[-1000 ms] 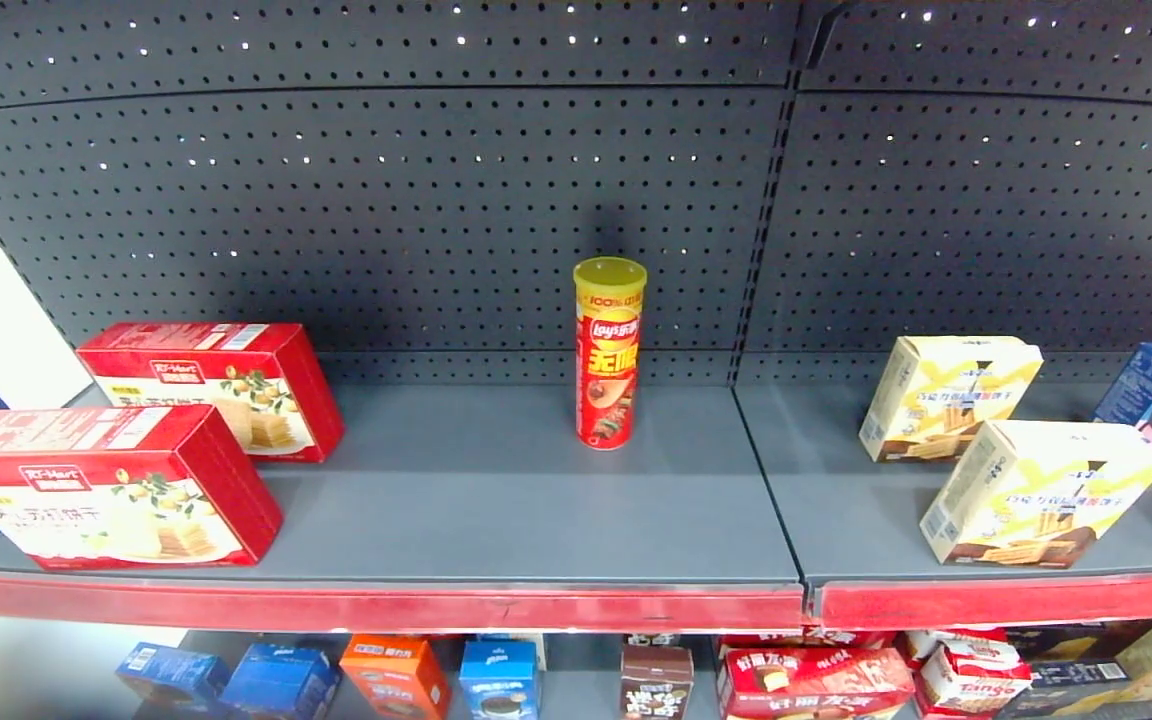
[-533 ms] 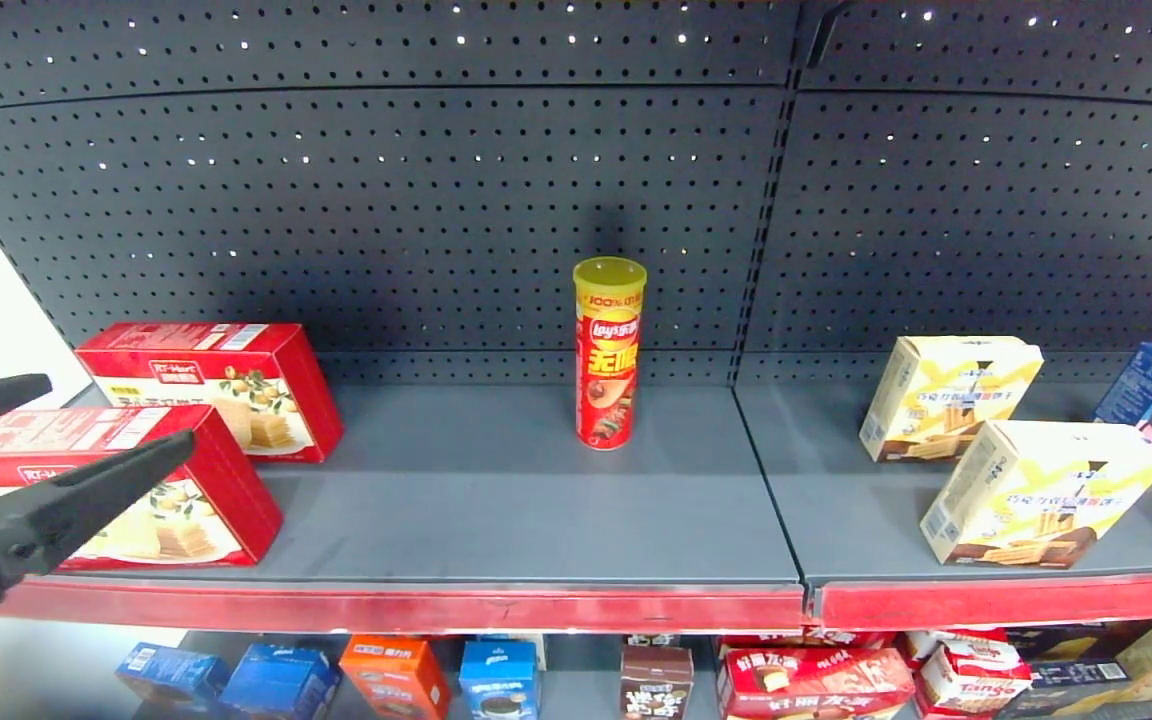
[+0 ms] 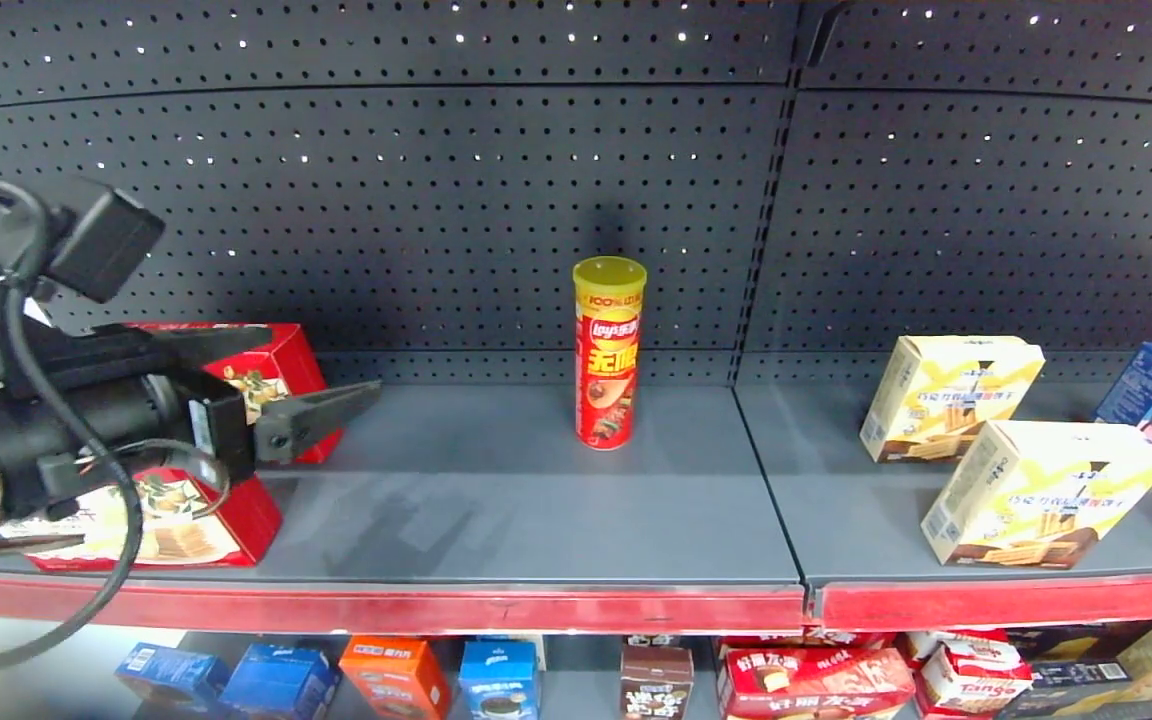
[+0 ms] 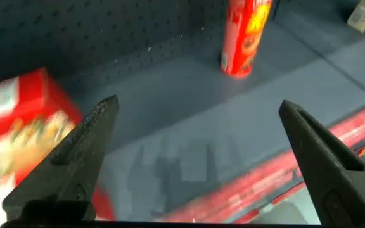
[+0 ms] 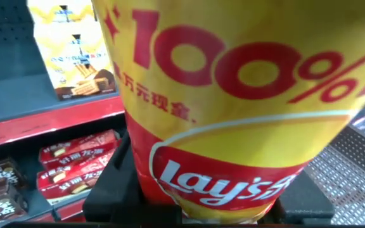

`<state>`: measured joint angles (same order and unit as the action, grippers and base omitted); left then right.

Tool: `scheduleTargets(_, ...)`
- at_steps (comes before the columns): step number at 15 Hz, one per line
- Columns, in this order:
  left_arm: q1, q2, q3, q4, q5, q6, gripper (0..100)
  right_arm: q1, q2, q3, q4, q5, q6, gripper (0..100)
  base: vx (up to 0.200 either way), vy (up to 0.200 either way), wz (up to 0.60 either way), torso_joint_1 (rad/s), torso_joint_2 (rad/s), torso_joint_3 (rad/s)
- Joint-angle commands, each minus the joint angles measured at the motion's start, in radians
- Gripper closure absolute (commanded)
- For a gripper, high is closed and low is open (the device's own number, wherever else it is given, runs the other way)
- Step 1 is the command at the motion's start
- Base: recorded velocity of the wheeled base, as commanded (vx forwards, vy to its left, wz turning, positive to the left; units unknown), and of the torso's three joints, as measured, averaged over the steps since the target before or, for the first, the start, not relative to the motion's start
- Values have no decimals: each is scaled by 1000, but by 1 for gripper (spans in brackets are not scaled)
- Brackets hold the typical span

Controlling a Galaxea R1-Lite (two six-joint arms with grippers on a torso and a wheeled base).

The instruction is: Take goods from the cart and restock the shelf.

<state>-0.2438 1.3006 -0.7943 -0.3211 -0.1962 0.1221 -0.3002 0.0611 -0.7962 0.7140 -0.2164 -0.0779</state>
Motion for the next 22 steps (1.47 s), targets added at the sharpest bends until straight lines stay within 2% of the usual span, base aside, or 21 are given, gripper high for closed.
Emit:
scheduleTargets(1, -8, 193, -105, -30, -5, 1, 0, -5, -1, 22, -5, -5, 0, 100, 0, 0, 0, 0, 0, 0)
scheduleTargets(4, -6, 267, -115, -81, 1, -1, 0, -2, -3, 25, -5, -15, -2, 100, 0, 0, 0, 0, 0, 0)
scheduleTargets(5, -18, 310, -154, -89, -3, -6, 0, -4, -1, 31, -5, -15, -2, 100, 0, 0, 0, 0, 0, 0)
scheduleTargets(7, -88, 356, -183, -92, 12, -81, 0, -4, 3, 37, -5, -17, -2, 100, 0, 0, 0, 0, 0, 0)
scheduleTargets(8, -107, 391, -214, -107, 20, -102, 0, -4, 6, 34, -5, -17, -5, 100, 0, 0, 0, 0, 0, 0)
scheduleTargets(11, -130, 511, -336, -118, 26, -108, 0, -4, 17, 34, -5, -18, -5, 100, 0, 0, 0, 0, 0, 0)
scheduleTargets(14, -147, 578, -367, -156, 24, -110, 0, -4, 19, 37, -5, -18, -26, 100, 0, 0, 0, 0, 0, 0)
scheduleTargets(17, -160, 631, -434, -165, 55, -148, 0, -5, 25, 38, -5, -32, -34, 100, 0, 0, 0, 0, 0, 0)
scheduleTargets(18, -176, 644, -464, -165, 72, -193, 0, 0, 26, 41, -5, -54, -36, 100, 0, 0, 0, 0, 0, 0)
scheduleTargets(19, -180, 646, -470, -165, 72, -205, 0, 0, 26, 43, -5, -54, -39, 100, 0, 0, 0, 0, 0, 0)
scheduleTargets(22, -181, 677, -487, -167, 72, -205, 0, 1, 31, 45, -5, -54, -42, 100, 0, 0, 0, 0, 0, 0)
